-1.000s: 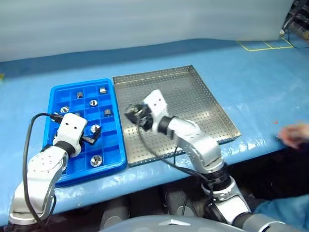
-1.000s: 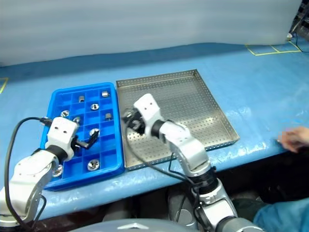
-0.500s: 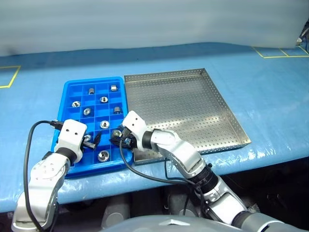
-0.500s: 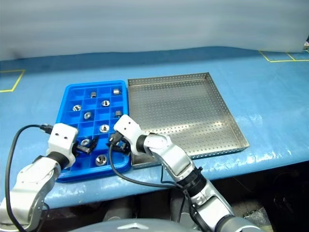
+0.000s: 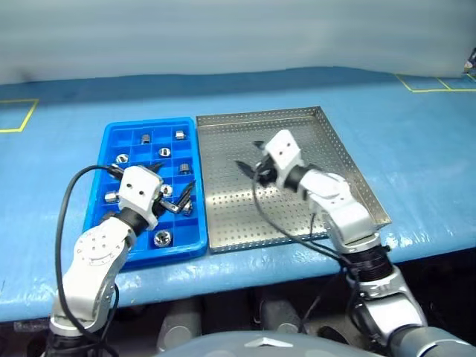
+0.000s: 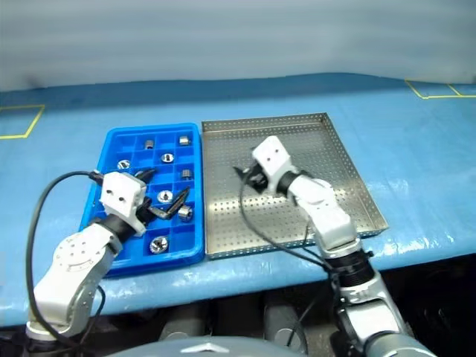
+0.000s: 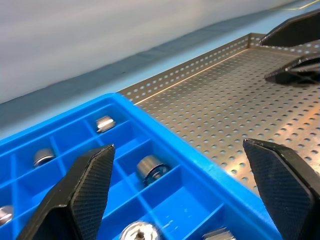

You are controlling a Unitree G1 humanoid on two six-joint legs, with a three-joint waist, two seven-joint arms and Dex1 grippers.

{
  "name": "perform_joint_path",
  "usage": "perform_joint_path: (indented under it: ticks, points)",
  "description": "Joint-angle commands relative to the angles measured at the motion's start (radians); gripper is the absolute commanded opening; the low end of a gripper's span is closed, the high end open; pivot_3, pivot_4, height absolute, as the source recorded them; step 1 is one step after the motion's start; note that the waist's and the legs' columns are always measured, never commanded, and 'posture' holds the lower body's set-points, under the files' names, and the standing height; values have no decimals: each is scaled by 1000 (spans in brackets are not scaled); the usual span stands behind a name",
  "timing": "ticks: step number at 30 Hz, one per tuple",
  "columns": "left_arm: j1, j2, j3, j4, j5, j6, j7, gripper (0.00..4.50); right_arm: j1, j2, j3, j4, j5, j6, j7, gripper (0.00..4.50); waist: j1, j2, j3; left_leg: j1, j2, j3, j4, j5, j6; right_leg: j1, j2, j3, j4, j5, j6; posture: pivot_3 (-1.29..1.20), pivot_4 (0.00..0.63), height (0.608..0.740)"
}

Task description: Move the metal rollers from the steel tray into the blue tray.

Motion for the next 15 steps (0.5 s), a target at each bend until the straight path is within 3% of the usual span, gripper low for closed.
perform_joint_path:
  ticks: [1,5,10,15]
  points:
    - [-38,2,-8,53,0,-52,-23,4500,11,-47,-59,21,8,-23,32,3450,-13,0,0,0,0,0,0,0,0,0,0,0,0,0,0,-128,150,740]
    - [-59,2,-6,107,-42,-67,-76,4500,51,-70,-94,5,70,-12,107,3450,-42,0,0,0,0,1,0,-1,1,0,1,2,0,1,1,-147,150,740]
    - [-50,-1,1,115,-59,-63,-93,4500,73,-74,-108,-25,104,-1,139,4465,-56,0,0,0,0,3,1,-2,3,0,1,5,-1,0,4,-169,150,740]
    - [-35,10,-4,95,-70,-53,-101,4500,73,-75,-88,-28,94,-5,136,4465,-72,0,0,0,0,4,4,-2,3,0,0,6,0,0,8,-171,150,740]
